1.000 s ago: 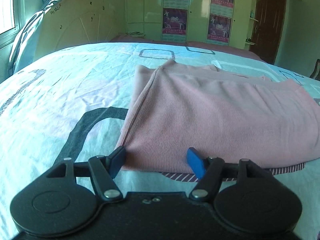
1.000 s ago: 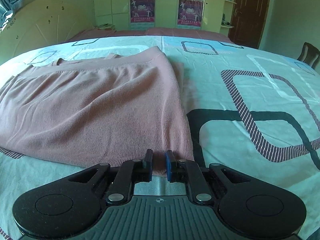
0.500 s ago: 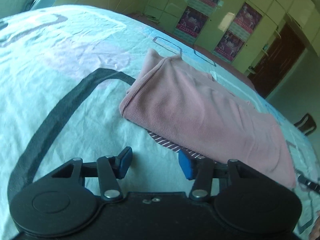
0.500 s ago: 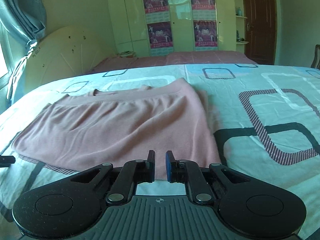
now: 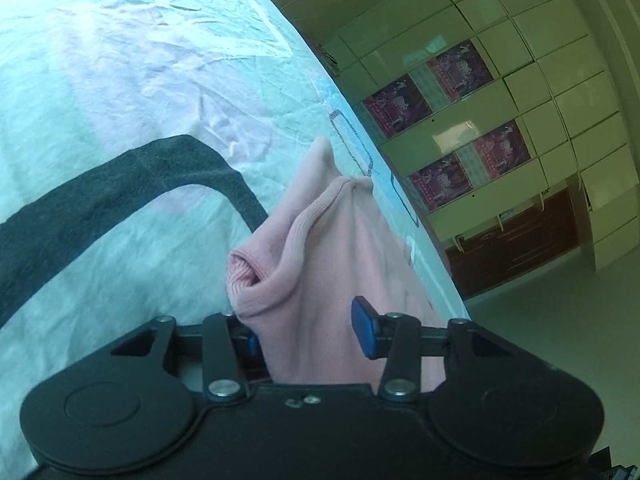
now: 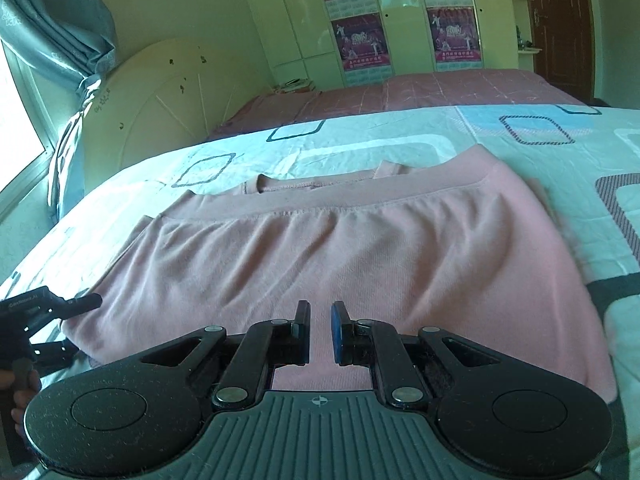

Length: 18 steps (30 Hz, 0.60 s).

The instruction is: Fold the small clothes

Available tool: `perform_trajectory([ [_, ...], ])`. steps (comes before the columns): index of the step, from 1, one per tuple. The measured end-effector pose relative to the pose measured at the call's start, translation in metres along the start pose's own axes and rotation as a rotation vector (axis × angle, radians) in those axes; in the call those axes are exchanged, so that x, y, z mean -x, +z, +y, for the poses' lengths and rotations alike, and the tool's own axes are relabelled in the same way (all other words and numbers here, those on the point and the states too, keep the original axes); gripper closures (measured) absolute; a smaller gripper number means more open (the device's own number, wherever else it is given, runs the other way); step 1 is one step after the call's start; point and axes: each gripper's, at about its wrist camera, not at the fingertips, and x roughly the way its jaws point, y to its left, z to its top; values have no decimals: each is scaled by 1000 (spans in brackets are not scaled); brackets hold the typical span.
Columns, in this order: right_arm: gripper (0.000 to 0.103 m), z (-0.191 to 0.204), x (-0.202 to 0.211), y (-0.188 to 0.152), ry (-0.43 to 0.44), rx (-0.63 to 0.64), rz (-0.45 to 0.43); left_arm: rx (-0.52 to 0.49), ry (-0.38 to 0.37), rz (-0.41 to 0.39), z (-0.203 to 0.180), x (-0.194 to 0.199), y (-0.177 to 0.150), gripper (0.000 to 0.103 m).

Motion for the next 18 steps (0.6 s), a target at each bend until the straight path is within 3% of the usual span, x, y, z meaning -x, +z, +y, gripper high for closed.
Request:
perform_trajectory([
  [6, 101, 22, -43, 17, 15, 36, 40, 10, 1, -13, 3, -24, 8, 88],
  [13, 101, 28, -72, 9, -44, 70, 125, 5, 3, -14, 1, -15, 9, 95],
  [15, 102, 28, -71, 10, -55, 70, 126, -15, -22, -40, -7, -5, 9, 96],
  [18, 102, 31, -66, 11, -70, 96, 103, -66, 14, -33, -14, -6, 9, 96],
])
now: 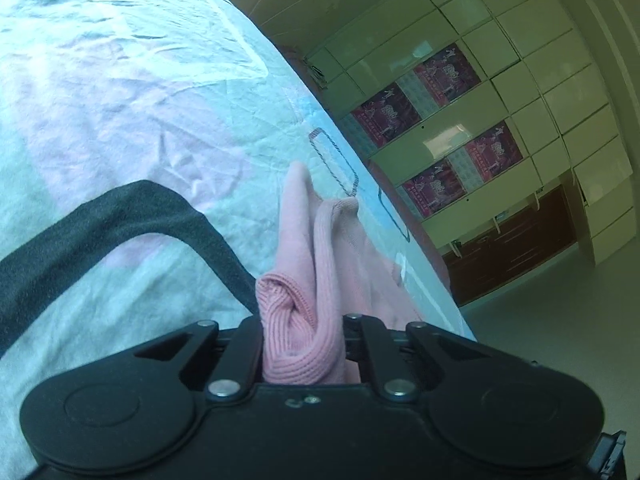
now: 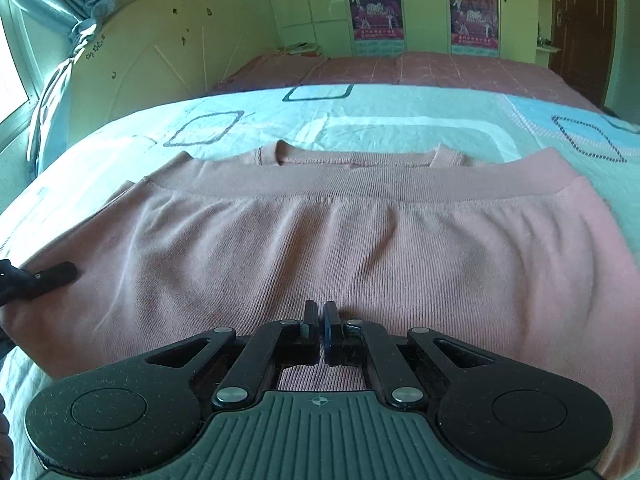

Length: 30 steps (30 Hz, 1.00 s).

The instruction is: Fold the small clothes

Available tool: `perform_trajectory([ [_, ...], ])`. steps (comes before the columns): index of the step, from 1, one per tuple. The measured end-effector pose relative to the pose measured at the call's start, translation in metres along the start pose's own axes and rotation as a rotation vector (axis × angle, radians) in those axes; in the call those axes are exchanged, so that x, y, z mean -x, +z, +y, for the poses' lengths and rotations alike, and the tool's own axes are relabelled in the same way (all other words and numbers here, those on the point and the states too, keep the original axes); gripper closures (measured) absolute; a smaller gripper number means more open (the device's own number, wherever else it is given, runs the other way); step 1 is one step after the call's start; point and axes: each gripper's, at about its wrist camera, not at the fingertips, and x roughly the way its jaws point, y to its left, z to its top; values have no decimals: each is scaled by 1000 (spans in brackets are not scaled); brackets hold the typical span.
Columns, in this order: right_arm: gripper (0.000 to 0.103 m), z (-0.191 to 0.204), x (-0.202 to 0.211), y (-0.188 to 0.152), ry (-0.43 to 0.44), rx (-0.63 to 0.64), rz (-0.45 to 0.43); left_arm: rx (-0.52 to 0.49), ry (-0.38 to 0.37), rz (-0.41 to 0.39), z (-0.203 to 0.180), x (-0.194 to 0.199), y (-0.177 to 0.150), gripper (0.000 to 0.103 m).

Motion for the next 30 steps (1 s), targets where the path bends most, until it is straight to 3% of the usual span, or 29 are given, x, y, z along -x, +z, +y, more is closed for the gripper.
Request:
perform_trajectory([
  [2, 102, -2, -9, -4, -11, 15, 38, 14, 37, 30, 7, -8, -2, 95],
  [10, 102, -10, -11, -5, 29, 37, 27, 22, 40, 18, 10, -6, -6, 95],
  [17, 102, -17, -9, -7, 81, 61, 10, -31, 69, -20, -19, 6, -4, 96],
  [22, 103, -34, -5, -5, 136, 25, -1, -179, 16, -59, -90, 22, -10, 96],
  [23, 103, -41, 6, -4, 118, -14, -56, -225, 1, -53, -110, 22, -15, 96],
  [25, 103, -65, 32, -4, 163, -103, -155, -324, -21, -34, -149, 20, -30, 96],
  [30, 103, -147, 88, -9, 122, -226, -245, -530, -53, 60, -237, -10, -94, 96],
])
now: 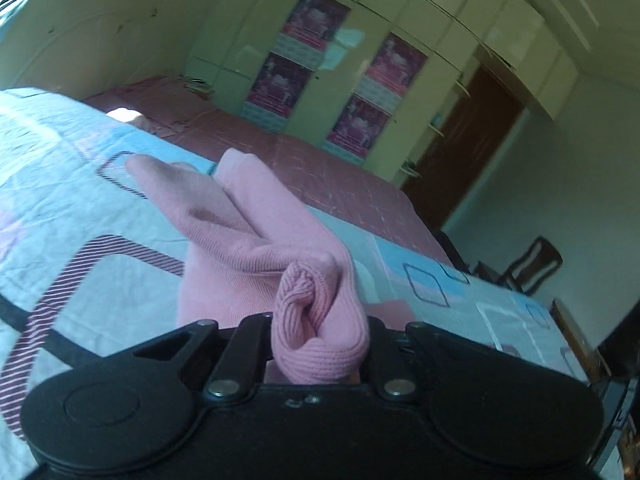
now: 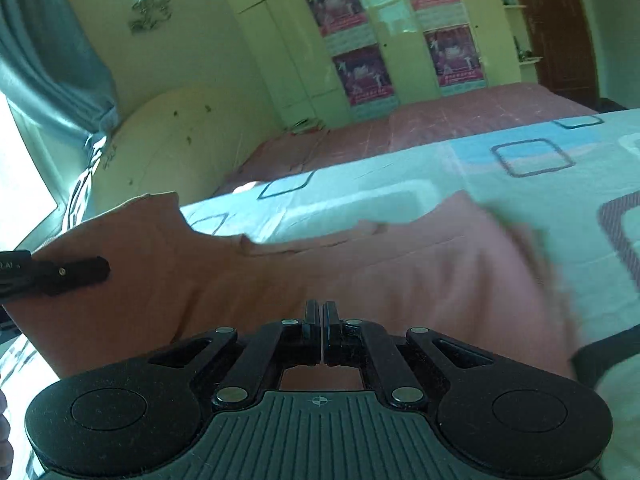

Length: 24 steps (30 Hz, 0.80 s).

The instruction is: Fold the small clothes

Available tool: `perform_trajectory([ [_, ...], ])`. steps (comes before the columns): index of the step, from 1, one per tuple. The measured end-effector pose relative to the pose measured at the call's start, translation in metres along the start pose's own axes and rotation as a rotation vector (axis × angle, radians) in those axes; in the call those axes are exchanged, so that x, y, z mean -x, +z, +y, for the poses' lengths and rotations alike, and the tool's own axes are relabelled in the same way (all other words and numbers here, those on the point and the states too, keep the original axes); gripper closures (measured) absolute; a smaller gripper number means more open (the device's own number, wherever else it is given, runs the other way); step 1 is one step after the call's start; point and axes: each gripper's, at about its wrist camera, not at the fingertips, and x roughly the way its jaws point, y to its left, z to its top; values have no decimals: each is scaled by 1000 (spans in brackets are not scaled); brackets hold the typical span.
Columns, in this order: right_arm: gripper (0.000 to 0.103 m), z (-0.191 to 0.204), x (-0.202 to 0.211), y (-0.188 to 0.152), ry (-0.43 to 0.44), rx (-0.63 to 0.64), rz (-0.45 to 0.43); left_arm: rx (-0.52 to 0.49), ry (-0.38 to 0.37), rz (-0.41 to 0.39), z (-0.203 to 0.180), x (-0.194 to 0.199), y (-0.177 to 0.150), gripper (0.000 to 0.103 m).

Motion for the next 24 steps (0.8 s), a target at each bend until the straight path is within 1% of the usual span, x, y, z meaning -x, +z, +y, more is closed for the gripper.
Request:
perform_trajectory([
  [2, 102, -35, 25, 10, -46, -49, -25, -59, -15, 56, -38, -21, -14, 96],
  [4, 102, -70, 48, 16, -46, -123, -39, -122, -51, 158, -75, -51, -35, 93],
  [5, 102, -84, 58, 17, -29, -153, -39, -173, -66, 241, -93, -70, -50, 75],
  [6, 102, -94, 63, 18, -20, -171, -30, -211, -79, 316, -106, -86, -64, 49],
  [7, 85, -103, 69, 20, -35, -188, -17, -249, -76, 402, -119, -103, -83, 38],
  [8, 36, -112, 76, 22, -58, -203, -19, -260, -86, 431, -125, -107, -93, 45],
  [9, 23, -117, 84, 21, -36, -199, -39, -249, -114, 424, -127, -102, -95, 49],
  [10, 22, -123, 91, 22, 4, -197, -39, -217, -163, 389, -123, -91, -93, 47],
  [11, 24, -125, 94, 21, 15, -208, -34, -194, -180, 350, -118, -80, -87, 47],
  [12, 27, -128, 95, 20, 34, -220, -26, -181, -179, 308, -110, -68, -80, 48],
  [13, 34, -128, 94, 19, 67, -233, -8, -173, -164, 244, -101, -55, -67, 48],
  [14, 41, -127, 91, 18, 107, -245, 12, -172, -132, 197, -91, -47, -57, 48],
  [15, 42, -124, 87, 16, 133, -246, 30, -171, -83, 161, -79, -41, -48, 49],
  [16, 44, -119, 79, 14, 158, -236, 54, -167, -40, 141, -67, -39, -41, 50],
  [17, 45, -113, 70, 12, 177, -228, 78, -157, 8, 136, -51, -40, -33, 54],
  [18, 45, -108, 62, 10, 194, -223, 104, -140, 37, 140, -38, -42, -28, 60],
  [19, 45, -103, 52, 7, 205, -215, 132, -122, 64, 153, -26, -45, -23, 61],
  [21, 45, -98, 35, 2, 207, -203, 170, -100, 87, 205, -8, -56, -22, 62],
  [24, 47, -93, 14, -4, 204, -206, 214, -94, 106, 250, 7, -63, -33, 62],
])
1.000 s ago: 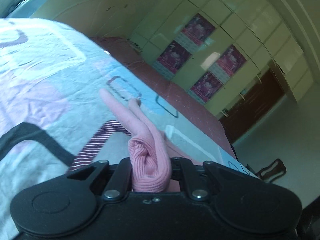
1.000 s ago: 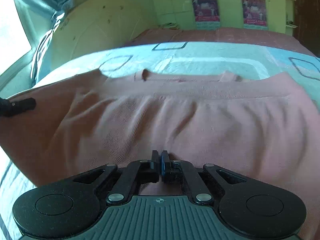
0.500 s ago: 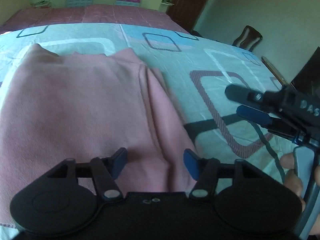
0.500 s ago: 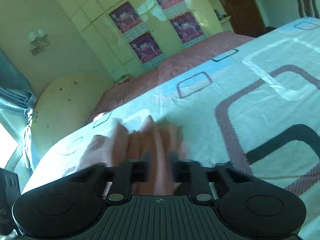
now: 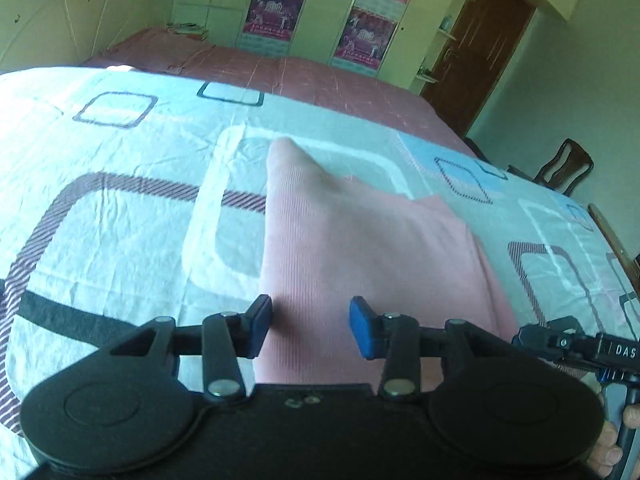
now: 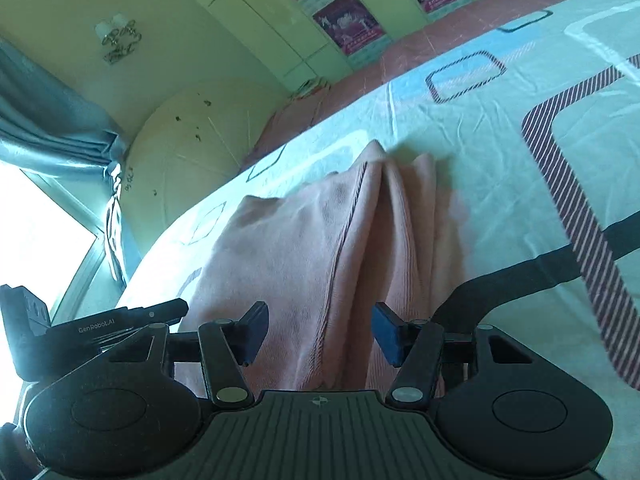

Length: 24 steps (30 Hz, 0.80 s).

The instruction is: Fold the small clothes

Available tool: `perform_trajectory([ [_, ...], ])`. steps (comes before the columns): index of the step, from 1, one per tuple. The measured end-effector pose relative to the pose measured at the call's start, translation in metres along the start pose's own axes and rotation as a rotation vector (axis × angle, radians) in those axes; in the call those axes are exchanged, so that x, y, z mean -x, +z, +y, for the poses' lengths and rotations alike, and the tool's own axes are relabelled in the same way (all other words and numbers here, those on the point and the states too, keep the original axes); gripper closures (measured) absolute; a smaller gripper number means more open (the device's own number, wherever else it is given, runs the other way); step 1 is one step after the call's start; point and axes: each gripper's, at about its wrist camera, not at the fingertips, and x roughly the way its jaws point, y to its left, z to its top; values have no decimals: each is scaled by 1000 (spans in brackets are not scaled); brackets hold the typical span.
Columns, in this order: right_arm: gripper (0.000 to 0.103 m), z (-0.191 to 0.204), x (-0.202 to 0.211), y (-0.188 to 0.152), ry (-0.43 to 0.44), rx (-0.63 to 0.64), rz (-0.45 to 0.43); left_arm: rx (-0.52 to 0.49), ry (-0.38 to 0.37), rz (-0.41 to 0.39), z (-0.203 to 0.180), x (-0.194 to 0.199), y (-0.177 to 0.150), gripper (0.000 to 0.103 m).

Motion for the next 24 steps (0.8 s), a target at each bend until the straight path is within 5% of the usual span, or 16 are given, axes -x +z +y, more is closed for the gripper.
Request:
perform_trajectory([
  [7, 63, 0, -33, -5, -20, 9, 81, 72, -25, 22, 28, -11, -18, 62],
  [12, 63, 15, -46, -1, -84, 67, 119, 48, -62, 41, 33, -14, -13, 62],
  [13, 71, 23, -47, -1, -110, 106, 129, 22, -59, 35, 31, -12, -10, 63],
  [14, 95, 32, -50, 0, -148, 167, 140, -19, -55, 14, 27, -8, -8, 67],
  [19, 95, 77, -49, 0, -279, 432, 128, -172, -39, 0, 13, -10, 2, 69],
  [24, 96, 98, -14, 17, -335, 541, 53, -210, -130, 3, -6, -12, 13, 71],
])
